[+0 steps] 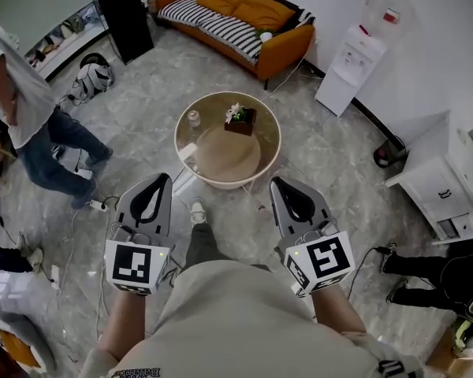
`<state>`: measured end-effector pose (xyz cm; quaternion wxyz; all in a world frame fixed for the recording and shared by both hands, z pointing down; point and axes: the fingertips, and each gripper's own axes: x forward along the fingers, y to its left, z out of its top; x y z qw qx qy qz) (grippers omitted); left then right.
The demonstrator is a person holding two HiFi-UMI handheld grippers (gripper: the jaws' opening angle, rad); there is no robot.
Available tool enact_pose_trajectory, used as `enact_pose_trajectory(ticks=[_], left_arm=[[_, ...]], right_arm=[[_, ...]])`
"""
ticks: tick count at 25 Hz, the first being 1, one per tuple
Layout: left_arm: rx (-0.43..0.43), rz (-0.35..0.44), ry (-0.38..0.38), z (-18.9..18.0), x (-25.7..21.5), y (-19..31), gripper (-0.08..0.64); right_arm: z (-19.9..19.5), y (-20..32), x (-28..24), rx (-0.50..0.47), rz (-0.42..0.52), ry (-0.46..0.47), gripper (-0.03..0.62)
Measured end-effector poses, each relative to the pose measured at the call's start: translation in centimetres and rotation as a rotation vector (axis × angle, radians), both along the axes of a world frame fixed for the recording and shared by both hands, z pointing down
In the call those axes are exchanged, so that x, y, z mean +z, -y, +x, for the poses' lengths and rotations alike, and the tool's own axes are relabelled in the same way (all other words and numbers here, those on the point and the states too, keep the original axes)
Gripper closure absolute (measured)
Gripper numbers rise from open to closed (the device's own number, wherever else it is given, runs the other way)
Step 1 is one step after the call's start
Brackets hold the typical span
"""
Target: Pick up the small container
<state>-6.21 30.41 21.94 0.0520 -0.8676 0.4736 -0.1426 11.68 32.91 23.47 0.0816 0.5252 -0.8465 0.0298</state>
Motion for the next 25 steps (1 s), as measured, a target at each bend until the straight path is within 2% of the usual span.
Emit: enact_pose_trajectory(ticks=[3, 11, 25], left_arm=[[0.002, -0.022, -0.031, -0.6, 0.4, 1.9, 0.552], [-0.015, -0.045, -0.034, -3.2, 1.7, 8.6, 0.552], [0.033, -0.104, -0.030, -6.6, 1.9, 27.1, 0.552]], right_arm=[[-0.6, 1.8, 0.4, -0.009, -0.005, -0.009, 0.595], [-2.8, 8.5, 1.3, -0.014, -0.035, -0.031, 0.597], [-6.4, 26.3, 1.6, 0.050, -0.119, -0.049, 0.597]])
